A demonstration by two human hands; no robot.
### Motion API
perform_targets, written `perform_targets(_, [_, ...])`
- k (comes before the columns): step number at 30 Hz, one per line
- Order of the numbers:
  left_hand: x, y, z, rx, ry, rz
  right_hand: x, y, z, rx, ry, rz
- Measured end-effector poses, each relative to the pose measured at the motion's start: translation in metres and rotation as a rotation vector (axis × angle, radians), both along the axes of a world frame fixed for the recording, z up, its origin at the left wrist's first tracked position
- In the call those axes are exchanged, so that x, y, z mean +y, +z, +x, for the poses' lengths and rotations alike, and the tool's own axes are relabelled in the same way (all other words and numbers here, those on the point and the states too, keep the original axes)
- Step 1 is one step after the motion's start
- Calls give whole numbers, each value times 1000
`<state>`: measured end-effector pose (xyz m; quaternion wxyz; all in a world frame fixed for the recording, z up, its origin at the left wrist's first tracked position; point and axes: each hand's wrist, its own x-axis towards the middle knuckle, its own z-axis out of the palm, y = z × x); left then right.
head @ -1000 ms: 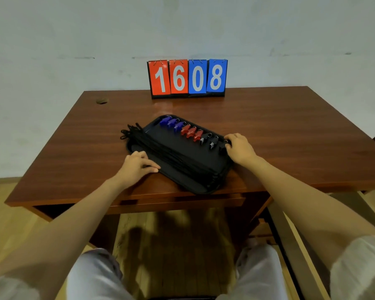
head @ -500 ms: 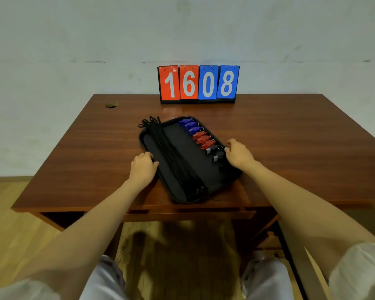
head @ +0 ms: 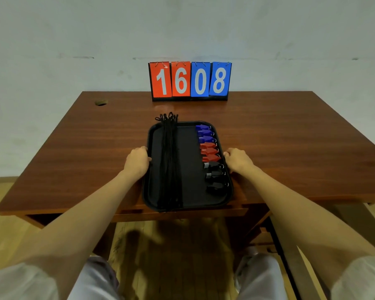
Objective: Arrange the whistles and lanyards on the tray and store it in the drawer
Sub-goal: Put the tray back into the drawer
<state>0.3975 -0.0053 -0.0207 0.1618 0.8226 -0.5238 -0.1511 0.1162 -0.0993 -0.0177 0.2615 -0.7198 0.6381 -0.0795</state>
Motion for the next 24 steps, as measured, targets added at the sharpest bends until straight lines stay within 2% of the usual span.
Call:
perform_targets(6, [2, 6, 0, 158, 38, 24, -4, -1, 0, -112, -88, 61])
perform_targets(14, [11, 15, -34, 484, 34, 150, 4, 8, -42, -92, -162, 120])
perform_targets(24, [22, 15, -118, 557, -80, 147, 62, 7, -134, -190, -282, 81])
